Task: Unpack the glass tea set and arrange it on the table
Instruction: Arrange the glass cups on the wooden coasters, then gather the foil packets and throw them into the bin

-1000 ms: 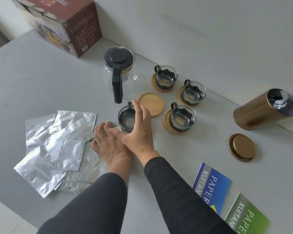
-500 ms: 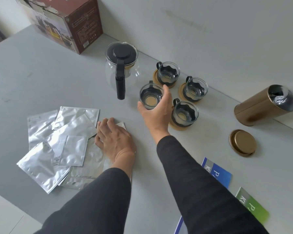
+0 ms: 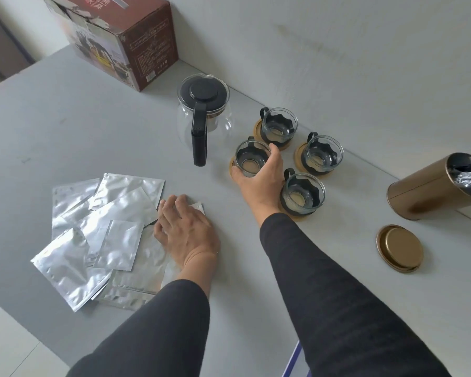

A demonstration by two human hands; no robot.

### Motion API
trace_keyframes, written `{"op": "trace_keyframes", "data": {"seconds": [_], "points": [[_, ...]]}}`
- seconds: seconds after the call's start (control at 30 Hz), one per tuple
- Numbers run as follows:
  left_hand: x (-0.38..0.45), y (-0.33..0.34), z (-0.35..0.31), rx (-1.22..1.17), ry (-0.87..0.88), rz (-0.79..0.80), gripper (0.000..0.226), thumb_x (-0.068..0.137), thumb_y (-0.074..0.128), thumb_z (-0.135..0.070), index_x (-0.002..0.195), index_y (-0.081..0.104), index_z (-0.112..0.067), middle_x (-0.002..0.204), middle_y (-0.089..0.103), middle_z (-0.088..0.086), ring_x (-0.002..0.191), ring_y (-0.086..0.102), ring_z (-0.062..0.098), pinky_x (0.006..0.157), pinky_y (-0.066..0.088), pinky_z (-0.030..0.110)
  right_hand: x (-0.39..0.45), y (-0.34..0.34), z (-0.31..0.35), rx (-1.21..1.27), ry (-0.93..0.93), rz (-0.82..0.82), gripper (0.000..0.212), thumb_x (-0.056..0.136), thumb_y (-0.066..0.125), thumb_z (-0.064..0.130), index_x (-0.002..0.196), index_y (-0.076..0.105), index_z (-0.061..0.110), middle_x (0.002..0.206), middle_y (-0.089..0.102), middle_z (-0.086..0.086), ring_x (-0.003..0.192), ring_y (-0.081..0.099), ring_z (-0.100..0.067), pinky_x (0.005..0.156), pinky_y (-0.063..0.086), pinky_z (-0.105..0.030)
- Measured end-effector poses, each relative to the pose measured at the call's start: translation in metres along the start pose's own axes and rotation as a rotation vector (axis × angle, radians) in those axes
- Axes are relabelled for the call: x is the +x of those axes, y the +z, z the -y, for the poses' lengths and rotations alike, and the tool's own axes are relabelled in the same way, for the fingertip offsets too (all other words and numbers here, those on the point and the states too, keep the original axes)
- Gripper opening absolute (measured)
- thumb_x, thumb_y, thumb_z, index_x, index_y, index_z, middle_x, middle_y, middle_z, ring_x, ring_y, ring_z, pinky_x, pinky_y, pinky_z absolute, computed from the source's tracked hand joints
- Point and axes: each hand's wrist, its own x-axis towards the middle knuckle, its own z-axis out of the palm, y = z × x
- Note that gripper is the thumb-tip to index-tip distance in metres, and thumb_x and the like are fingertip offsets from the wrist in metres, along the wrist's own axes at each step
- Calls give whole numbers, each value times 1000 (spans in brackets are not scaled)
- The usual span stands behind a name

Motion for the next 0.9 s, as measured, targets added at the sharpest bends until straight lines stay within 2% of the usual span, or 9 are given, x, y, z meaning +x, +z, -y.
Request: {"op": "trace_keyframes", "data": {"seconds": [0.13, 0.23, 0.37, 0.4, 0.47, 0.53, 0.63, 0.73, 0.9], "points": [[0, 0, 0, 0, 1, -7, 29, 98, 34, -24, 125, 45, -23, 142, 36, -3, 141, 22, 16, 112, 13, 36, -9, -2, 3, -71, -58, 2, 94, 77, 74, 28, 147, 17, 2, 150, 25, -20, 142, 21, -29, 113, 16, -26], [-1, -4, 0, -16, 1, 24, 31, 99, 32, -26, 127, 44, -22, 143, 34, -2, 141, 21, 17, 112, 12, 36, -32, -6, 13, -83, -126, 17, 87, 84, 66, 20, 149, 11, 4, 155, 9, -23, 146, 6, -31, 116, 9, -28], [0, -13, 0, -80, -10, 81, 33, 98, 32, -26, 129, 45, -22, 145, 34, -3, 142, 20, 16, 113, 12, 35, -69, -17, 21, -64, -177, 16, 73, 85, 60, 12, 147, 22, 6, 153, 18, -20, 144, 16, -29, 106, 8, -9], [1, -16, 0, -99, -16, 101, 34, 98, 32, -26, 129, 45, -23, 146, 33, -4, 142, 20, 15, 113, 12, 34, -77, -21, 22, -82, -165, 13, 69, 85, 59, 12, 145, 26, 6, 151, 24, -20, 143, 20, -29, 106, 11, -11], [3, -24, 1, -137, -29, 166, 35, 98, 30, -27, 130, 44, -23, 147, 30, -5, 142, 19, 13, 114, 11, 34, -93, -27, 22, -140, -129, -2, 61, 85, 60, 14, 140, 35, 5, 144, 36, -18, 137, 31, -29, 110, 24, -23], [7, -37, 2, -203, -2, 222, 35, 99, 29, -26, 128, 46, -20, 144, 32, -4, 138, 25, 15, 113, 16, 35, -107, -31, 23, -207, -61, -8, 56, 85, 62, 18, 135, 41, 4, 135, 44, -16, 128, 39, -29, 106, 35, -33], [18, -65, 13, -273, 190, 244, 32, 99, 32, -23, 125, 48, -18, 140, 32, -3, 130, 34, 15, 107, 24, 34, -130, -31, 31, -283, 201, 43, 54, 88, 58, 28, 135, 42, 7, 132, 47, -13, 125, 41, -28, 103, 35, -38], [50, -94, 34, -242, 322, 276, 31, 98, 33, -27, 125, 48, -21, 141, 29, -4, 131, 30, 15, 106, 22, 33, -157, -24, 42, -298, 428, 58, 59, 86, 57, 38, 136, 40, 11, 132, 47, -13, 125, 40, -30, 102, 36, -42], [132, -140, 102, 18, 136, 321, 54, 93, 38, -52, 137, 38, -21, 154, 13, 5, 142, 9, 22, 111, 13, 51, -193, -4, 67, -347, 602, 122, 85, 75, 62, 60, 142, 27, 20, 140, 34, -7, 133, 28, -26, 104, 33, -47]]}}
